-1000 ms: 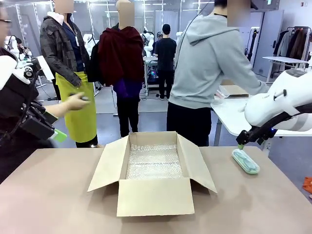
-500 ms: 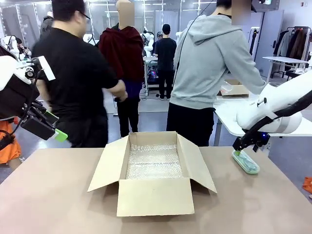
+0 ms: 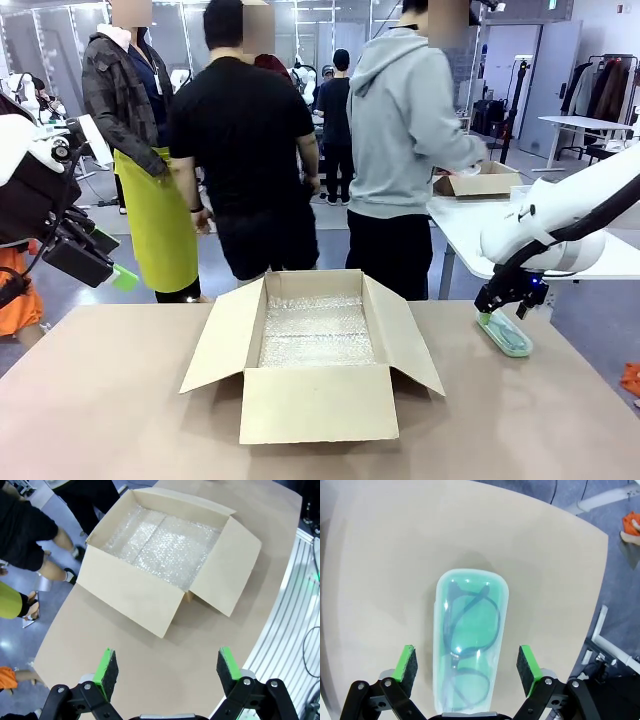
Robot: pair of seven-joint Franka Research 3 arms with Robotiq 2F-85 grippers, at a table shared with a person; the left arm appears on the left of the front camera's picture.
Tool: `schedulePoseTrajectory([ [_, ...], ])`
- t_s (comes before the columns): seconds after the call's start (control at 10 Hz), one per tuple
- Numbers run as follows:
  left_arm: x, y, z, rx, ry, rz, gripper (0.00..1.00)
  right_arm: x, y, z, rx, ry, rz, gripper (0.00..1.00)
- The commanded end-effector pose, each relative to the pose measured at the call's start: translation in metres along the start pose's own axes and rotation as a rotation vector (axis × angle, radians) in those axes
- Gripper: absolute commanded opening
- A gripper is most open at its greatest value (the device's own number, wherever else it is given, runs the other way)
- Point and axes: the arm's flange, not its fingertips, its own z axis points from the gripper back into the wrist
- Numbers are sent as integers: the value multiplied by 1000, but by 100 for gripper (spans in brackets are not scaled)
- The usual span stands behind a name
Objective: Pack the glasses set securely to prepare it for shipping.
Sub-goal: Place the Glasses case inside the Package Box.
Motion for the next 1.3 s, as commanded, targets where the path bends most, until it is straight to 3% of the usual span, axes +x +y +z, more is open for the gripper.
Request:
schedulePoseTrajectory([
  [0.0, -1, 1, 1, 3, 0, -8, 100, 15, 1, -4, -9, 45, -42, 100],
  [0.5, -1, 1, 1, 3, 0, -8, 100, 16, 9, -22, -14, 112, -72, 98],
  [1.1, -1, 1, 1, 3, 0, -8, 100, 14, 7, -14, -37, 123, -75, 40],
  [1.2, -1, 1, 1, 3, 0, -8, 100, 14, 7, -6, -38, 114, -72, 40],
])
